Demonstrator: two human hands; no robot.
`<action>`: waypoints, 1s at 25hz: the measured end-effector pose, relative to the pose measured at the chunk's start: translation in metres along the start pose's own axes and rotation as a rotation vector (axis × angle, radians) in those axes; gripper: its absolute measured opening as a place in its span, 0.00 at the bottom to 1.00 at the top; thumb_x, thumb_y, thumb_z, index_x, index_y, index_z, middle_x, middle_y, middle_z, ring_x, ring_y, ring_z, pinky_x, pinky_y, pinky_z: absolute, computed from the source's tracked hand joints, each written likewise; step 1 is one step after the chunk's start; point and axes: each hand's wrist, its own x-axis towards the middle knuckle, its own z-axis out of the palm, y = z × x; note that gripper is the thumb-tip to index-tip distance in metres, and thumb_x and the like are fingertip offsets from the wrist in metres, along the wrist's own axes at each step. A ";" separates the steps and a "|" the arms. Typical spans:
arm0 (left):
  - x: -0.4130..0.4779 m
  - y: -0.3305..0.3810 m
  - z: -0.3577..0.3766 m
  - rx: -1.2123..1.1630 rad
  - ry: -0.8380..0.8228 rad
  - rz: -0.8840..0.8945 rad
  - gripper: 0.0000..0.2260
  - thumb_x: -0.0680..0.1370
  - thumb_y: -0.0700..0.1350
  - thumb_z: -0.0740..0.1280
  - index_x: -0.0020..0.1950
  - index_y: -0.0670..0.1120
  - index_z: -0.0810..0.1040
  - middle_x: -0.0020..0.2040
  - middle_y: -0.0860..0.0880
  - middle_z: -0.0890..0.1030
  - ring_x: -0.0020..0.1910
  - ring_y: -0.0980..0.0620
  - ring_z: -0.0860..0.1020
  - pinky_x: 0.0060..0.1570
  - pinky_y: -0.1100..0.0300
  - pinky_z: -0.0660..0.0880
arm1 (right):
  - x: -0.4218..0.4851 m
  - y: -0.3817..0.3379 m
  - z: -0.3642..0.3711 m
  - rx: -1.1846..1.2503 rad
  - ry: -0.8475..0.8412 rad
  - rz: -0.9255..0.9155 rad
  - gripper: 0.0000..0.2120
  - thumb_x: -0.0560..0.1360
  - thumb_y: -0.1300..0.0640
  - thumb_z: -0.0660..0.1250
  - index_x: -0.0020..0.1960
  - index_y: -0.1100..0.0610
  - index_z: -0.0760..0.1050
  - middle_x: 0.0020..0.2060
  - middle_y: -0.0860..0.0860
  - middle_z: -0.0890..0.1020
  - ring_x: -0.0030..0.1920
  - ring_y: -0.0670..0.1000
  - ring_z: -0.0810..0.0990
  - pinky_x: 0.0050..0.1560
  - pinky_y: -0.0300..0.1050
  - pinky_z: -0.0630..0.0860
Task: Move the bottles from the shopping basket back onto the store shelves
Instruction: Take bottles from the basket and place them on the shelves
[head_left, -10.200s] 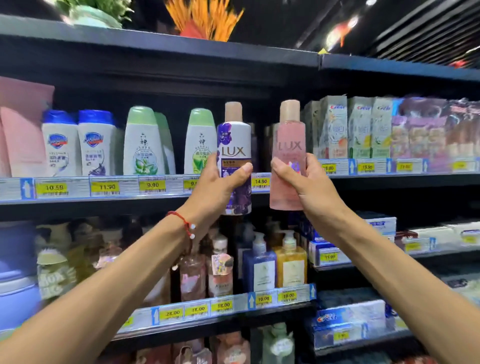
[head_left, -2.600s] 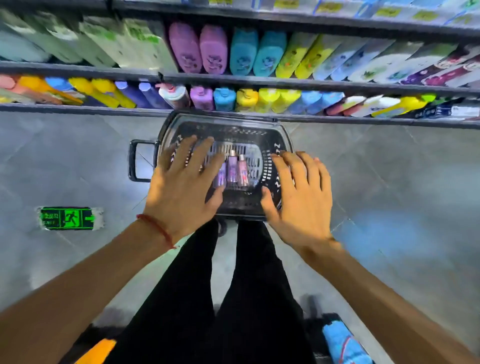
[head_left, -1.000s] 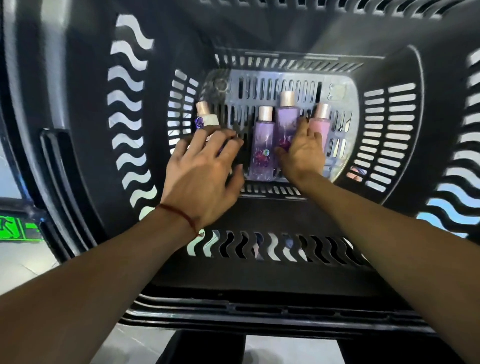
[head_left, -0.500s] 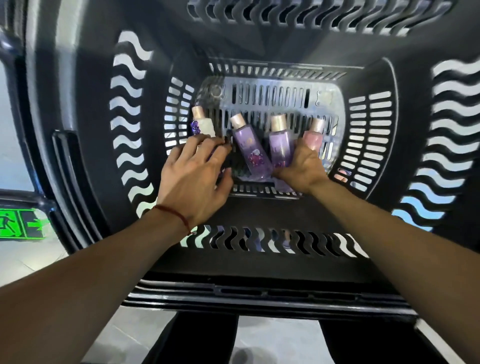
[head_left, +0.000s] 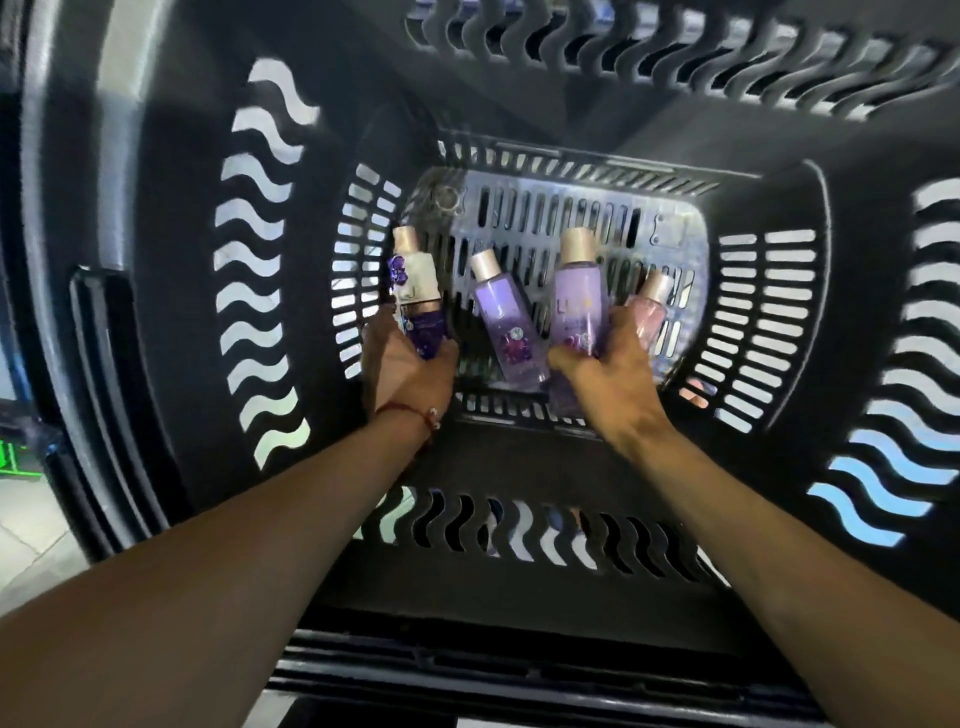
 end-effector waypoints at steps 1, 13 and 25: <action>0.006 -0.002 0.007 -0.009 0.001 -0.027 0.34 0.67 0.60 0.72 0.70 0.48 0.73 0.63 0.45 0.79 0.62 0.44 0.78 0.66 0.48 0.75 | 0.005 0.003 0.003 -0.027 -0.003 0.001 0.26 0.77 0.62 0.72 0.70 0.56 0.64 0.58 0.51 0.80 0.56 0.52 0.83 0.64 0.57 0.80; 0.028 0.004 0.034 0.066 -0.051 -0.149 0.33 0.75 0.50 0.76 0.74 0.41 0.66 0.71 0.38 0.68 0.67 0.40 0.73 0.66 0.50 0.73 | 0.012 0.014 0.006 -0.159 -0.026 0.029 0.27 0.79 0.61 0.71 0.72 0.60 0.63 0.54 0.45 0.79 0.45 0.42 0.81 0.38 0.25 0.76; -0.126 0.109 -0.106 0.024 -0.252 0.159 0.27 0.79 0.48 0.73 0.70 0.38 0.66 0.65 0.43 0.73 0.65 0.46 0.71 0.64 0.62 0.65 | -0.141 -0.099 -0.056 -0.193 0.044 -0.086 0.20 0.77 0.57 0.73 0.62 0.53 0.65 0.43 0.42 0.78 0.36 0.42 0.78 0.38 0.36 0.74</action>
